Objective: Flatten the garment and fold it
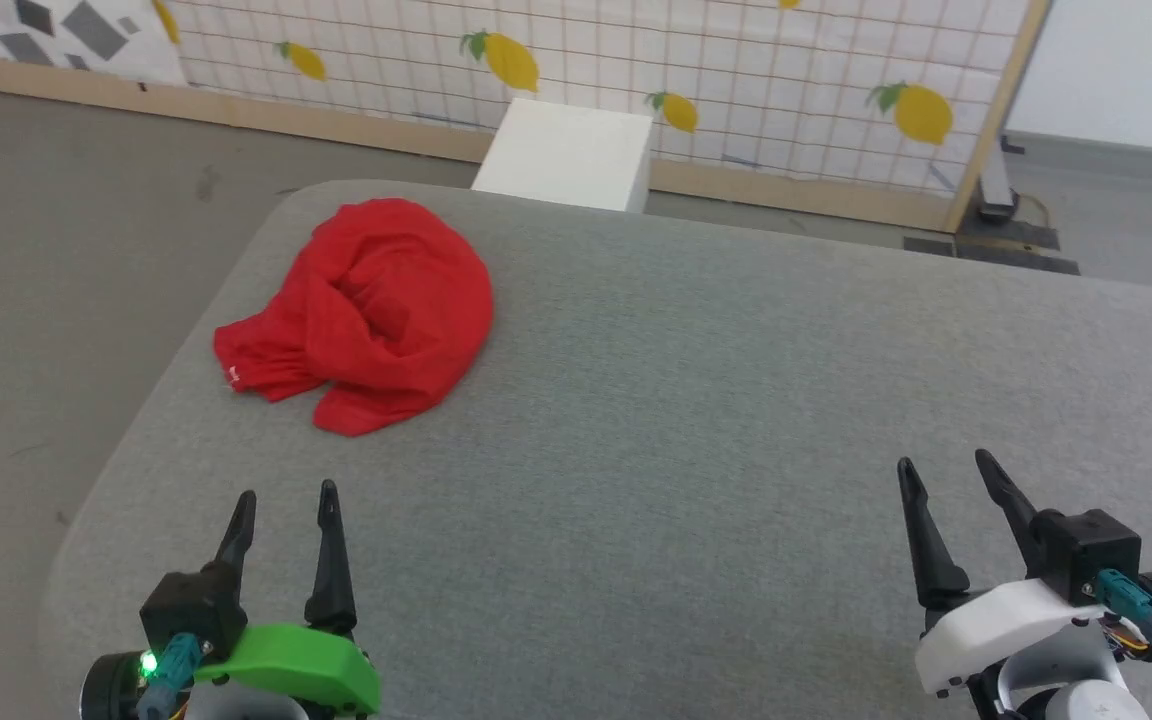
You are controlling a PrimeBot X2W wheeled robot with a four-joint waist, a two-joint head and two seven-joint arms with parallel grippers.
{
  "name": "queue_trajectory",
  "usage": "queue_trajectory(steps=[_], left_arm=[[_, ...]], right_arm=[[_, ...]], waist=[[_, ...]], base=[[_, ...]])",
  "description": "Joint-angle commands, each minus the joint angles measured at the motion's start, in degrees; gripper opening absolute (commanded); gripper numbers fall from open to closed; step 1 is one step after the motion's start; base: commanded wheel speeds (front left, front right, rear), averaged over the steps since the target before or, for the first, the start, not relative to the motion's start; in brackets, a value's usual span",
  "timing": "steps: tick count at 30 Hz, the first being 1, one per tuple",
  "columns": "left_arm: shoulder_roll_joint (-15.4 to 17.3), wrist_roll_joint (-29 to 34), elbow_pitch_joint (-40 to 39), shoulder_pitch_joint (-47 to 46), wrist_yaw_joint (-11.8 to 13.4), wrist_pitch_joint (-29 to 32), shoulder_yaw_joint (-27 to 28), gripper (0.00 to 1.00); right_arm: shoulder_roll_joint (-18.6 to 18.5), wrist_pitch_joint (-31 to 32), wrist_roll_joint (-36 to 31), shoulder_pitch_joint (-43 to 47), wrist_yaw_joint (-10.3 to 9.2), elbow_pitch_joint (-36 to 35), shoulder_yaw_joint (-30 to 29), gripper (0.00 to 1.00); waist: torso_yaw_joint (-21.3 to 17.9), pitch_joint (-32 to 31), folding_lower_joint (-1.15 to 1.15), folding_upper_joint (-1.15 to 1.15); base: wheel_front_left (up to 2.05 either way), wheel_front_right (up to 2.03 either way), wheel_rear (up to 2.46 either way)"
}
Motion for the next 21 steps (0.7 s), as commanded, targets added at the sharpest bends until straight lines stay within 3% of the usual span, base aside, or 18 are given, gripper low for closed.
queue_trajectory(steps=[1, 21], left_arm=[[-0.1, -0.5, -0.3, 0.9, 0.2, -0.7, 0.2, 1.00], [-0.1, -3.1, -0.7, 2.8, 0.3, -3.0, 0.7, 1.00]], right_arm=[[0.0, -0.5, 0.3, 0.5, -0.05, 0.4, 0.1, 1.00], [0.0, -1.6, 1.2, 0.6, -0.06, 2.5, -0.4, 1.00]], waist=[[1.3, -0.5, 0.00, 0.00], [8.4, -1.3, 0.00, 0.00]], base=[[0.00, 0.00, 0.00], [0.00, 0.00, 0.00]])
